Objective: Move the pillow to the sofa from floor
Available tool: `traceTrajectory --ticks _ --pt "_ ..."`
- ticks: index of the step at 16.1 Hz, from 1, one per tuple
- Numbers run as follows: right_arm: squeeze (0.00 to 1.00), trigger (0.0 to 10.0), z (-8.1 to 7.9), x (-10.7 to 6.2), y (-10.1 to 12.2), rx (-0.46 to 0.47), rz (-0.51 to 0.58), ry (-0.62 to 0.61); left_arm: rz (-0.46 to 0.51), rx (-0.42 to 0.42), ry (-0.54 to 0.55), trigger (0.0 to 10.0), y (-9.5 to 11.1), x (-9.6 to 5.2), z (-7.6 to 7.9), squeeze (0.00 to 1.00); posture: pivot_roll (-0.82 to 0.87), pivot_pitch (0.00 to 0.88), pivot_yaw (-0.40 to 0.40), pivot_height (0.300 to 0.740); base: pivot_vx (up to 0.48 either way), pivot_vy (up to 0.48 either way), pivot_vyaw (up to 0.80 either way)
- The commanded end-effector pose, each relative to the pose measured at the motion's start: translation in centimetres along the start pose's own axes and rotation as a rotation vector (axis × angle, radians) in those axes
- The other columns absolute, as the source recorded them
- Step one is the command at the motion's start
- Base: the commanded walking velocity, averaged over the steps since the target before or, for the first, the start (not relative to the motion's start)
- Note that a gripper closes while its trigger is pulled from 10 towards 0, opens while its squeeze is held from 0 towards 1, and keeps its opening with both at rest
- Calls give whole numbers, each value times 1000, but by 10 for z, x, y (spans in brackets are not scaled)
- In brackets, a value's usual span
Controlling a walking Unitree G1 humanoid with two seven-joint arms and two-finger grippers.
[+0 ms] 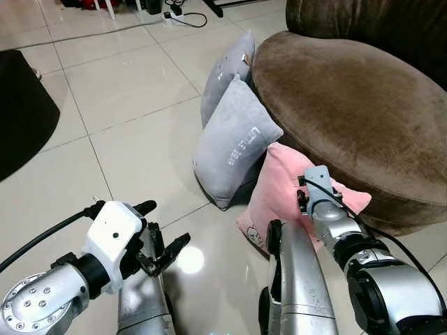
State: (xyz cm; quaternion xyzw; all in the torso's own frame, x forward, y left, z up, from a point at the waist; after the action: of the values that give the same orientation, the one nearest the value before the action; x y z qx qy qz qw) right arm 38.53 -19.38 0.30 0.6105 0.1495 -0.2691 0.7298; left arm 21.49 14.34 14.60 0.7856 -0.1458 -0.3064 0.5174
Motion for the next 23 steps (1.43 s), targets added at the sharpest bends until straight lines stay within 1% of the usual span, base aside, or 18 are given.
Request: traceTrajectory --ticks 1,8,9,16,21,22,23 --pt "0 0 -3 -1 -16 32 -68 19 -7 -3 -23 10000 1 -1 5 0 90 171 -27 435 0 0 0" --pt "0 0 -12 -1 -13 60 -65 64 -14 -13 -41 10000 0 1 6 0 83 158 -36 435 0 0 0" --pt "0 0 -15 -1 -9 89 -47 77 -14 -15 -43 10000 0 2 7 0 81 157 -38 435 0 0 0" --pt "0 0 -16 -1 -7 69 -43 88 -6 -24 -41 10000 -2 5 9 0 67 130 -57 435 0 0 0" --pt "0 0 -21 -3 -18 32 -60 101 3 -29 -17 10000 -3 8 8 0 60 96 -75 435 0 0 0" --pt "0 0 -24 -4 -22 24 -66 109 9 -33 4 10000 -4 11 6 0 51 67 -83 435 0 0 0" --pt "0 0 -25 -4 -24 22 -68 110 16 -35 23 10000 -4 12 4 0 48 60 -84 435 0 0 0"
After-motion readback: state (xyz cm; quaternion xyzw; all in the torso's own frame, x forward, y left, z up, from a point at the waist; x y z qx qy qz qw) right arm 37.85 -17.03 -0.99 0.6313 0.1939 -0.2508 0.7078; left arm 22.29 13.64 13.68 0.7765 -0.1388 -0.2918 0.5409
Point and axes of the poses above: a point about 5 cm out from each wrist's last joint towards the gripper, its own x axis pointing out of the wrist towards the gripper, its own y axis along the axis of the wrist's last joint, z = x × y, the point moved 6 cm from there along x, pointing out of the wrist towards the gripper, and after that the axes turned 8 degrees about x, right-handed, at the moved point
